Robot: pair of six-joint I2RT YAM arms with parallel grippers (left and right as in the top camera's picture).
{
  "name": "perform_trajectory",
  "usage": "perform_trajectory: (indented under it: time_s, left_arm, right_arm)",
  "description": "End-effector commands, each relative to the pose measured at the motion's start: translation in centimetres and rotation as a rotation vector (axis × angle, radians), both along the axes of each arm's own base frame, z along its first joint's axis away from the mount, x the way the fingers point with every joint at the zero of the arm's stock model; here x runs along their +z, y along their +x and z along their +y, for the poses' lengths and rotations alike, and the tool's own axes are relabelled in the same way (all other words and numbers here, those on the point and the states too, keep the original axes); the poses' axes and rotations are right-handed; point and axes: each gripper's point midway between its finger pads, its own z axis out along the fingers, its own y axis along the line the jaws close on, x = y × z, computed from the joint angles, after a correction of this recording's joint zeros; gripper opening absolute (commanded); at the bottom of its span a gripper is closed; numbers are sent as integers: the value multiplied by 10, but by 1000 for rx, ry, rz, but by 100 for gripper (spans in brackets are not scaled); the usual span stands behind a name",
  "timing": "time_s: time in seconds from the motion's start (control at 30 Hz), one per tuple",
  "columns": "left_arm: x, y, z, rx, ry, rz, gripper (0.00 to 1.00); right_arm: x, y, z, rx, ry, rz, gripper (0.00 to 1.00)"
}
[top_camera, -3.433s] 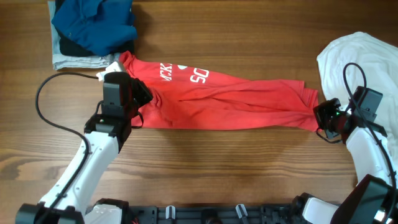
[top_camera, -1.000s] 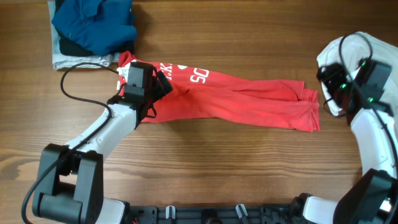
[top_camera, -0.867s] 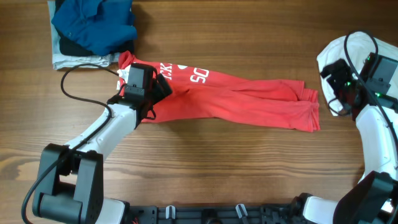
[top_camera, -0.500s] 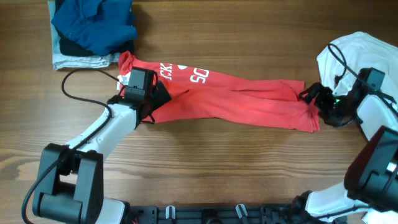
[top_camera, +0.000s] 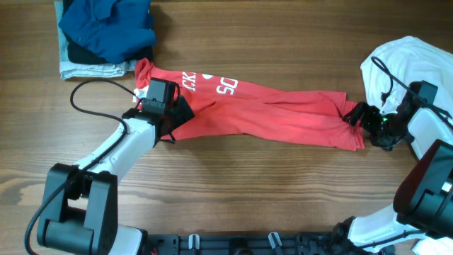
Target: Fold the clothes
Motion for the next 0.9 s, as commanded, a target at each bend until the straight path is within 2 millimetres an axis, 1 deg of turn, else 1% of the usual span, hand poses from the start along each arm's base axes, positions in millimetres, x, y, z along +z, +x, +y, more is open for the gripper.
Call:
perform_trajectory:
  time_s: [0.0, 0.07, 0.1, 0.13, 0.17, 0.2, 0.23, 0.3, 0.37, 0.4, 0.43, 0.47, 0.5, 0.53, 0.57, 0.6, 0.63, 0.67, 0.7, 0.77, 0.8, 0.83, 0.87]
  left_arm:
    - [2, 4, 1, -6, 12, -8, 100]
    - [2, 4, 1, -6, 12, -8, 100]
    - [2, 4, 1, -6, 12, -8, 100]
    - [2, 4, 1, -6, 12, -8, 100]
    - [2, 4, 1, -6, 12, -8, 100]
    - [2, 4, 1, -6, 12, -7, 100]
    - [2, 4, 1, -6, 12, -7, 100]
    - [2, 4, 1, -6, 12, -7, 100]
    - [2, 4, 1, -6, 12, -7, 100]
    - [2, 4, 1, -6, 12, -7, 100]
    - [2, 3, 1, -6, 12, -7, 100]
    - [0, 0, 2, -7, 15, 8, 100]
    - [-1, -5, 3, -19, 24, 31, 100]
    - [2, -8, -5, -142, 25, 31, 100]
    - [8, -8, -12, -199, 5, 16, 100]
    - [25, -6, -18, -223, -24, -28, 100]
    - [38, -4, -21, -228, -40, -64, 100]
    - [55, -2, -22, -231, -51, -114, 100]
    - [74, -1, -23, -232, -59, -170, 100]
    - [109, 0, -23, -233, -72, -276, 100]
    - [121, 0, -23, -233, -77, -312, 100]
    - [127, -2, -22, -233, -79, -326, 100]
    - [126, -3, -22, -233, -78, -322, 100]
  right_arm:
    - [-10, -5, 22, 63, 75, -13, 99]
    - [-13, -6, 27, 68, 92, -20, 88]
    - [-13, -5, 27, 69, 90, -24, 80]
    - [-12, -4, 27, 66, 90, -26, 65]
    - [-12, -4, 27, 38, 98, -18, 37]
    - [-12, -4, 27, 18, 105, -10, 15]
    - [-13, -5, 27, 18, 106, -9, 4]
    - [-12, -2, 25, -23, 109, -2, 4]
    - [-1, 5, 18, -64, 109, -12, 4]
    - [14, 10, 11, -78, 100, -29, 4]
    - [33, 13, -1, -97, 60, -45, 4]
    - [57, 16, -16, -147, -3, -51, 4]
    - [73, 18, -21, -156, -26, -66, 4]
    - [92, 21, -23, -156, -40, -91, 5]
    - [103, 20, -28, -167, -73, -99, 4]
    - [106, 16, -35, -186, -124, -88, 4]
    - [105, 9, -43, -232, -165, -53, 4]
    - [103, 3, -49, -270, -199, -19, 4]
    - [102, 1, -50, -282, -204, -10, 4]
    - [102, 4, -41, -253, -202, -7, 4]
    - [102, 9, -28, -215, -206, -11, 4]
    - [102, 15, -16, -172, -228, -15, 4]
    - [102, 18, -8, -144, -245, -15, 4]
